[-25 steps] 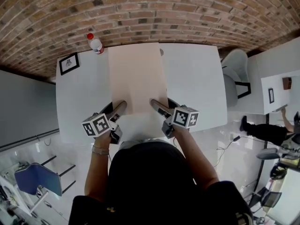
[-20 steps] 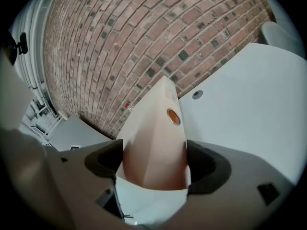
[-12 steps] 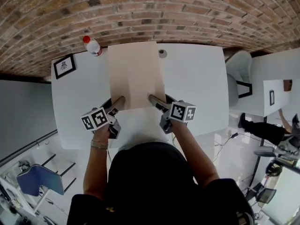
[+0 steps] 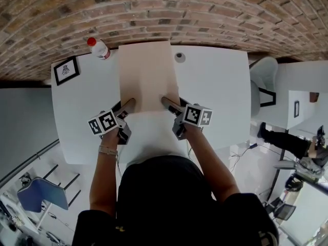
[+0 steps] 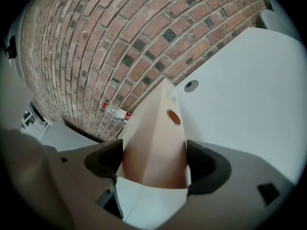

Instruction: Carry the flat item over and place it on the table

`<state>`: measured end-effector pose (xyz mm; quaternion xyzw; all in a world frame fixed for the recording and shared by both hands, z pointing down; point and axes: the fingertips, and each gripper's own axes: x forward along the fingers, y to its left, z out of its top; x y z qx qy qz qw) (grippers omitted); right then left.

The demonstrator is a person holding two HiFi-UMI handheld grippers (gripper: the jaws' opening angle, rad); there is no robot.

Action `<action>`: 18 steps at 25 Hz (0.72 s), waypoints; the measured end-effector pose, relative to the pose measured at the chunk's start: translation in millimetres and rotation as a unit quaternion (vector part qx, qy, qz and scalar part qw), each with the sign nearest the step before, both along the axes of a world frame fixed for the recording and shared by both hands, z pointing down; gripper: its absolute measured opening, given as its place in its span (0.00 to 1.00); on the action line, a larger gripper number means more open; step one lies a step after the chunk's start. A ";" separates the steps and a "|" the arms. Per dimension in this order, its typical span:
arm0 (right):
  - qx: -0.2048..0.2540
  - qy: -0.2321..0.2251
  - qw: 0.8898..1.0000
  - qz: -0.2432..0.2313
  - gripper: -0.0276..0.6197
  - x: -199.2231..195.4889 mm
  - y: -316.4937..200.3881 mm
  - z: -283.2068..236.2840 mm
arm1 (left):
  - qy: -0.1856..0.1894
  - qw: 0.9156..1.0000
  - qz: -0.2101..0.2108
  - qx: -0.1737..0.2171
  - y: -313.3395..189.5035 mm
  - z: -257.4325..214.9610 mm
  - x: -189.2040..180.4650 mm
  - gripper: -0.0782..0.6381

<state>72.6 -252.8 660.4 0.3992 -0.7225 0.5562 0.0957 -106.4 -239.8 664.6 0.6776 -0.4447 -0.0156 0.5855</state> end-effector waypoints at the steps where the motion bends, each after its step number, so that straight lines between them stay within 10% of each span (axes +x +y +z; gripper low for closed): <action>1: -0.002 0.001 1.000 -0.001 0.68 -0.2 -1.6 2.0 | 0.000 1.000 0.001 -0.001 -1.8 2.1 -0.1 0.57; 14: -0.015 0.018 1.000 -0.009 0.69 -1.2 -11.2 26.5 | -0.012 1.000 0.020 0.001 -14.4 22.6 -1.6 0.57; 18: 0.017 0.089 0.996 -0.025 0.53 5.8 -15.1 33.1 | -0.094 0.994 0.052 -0.004 -10.2 40.7 -6.3 0.57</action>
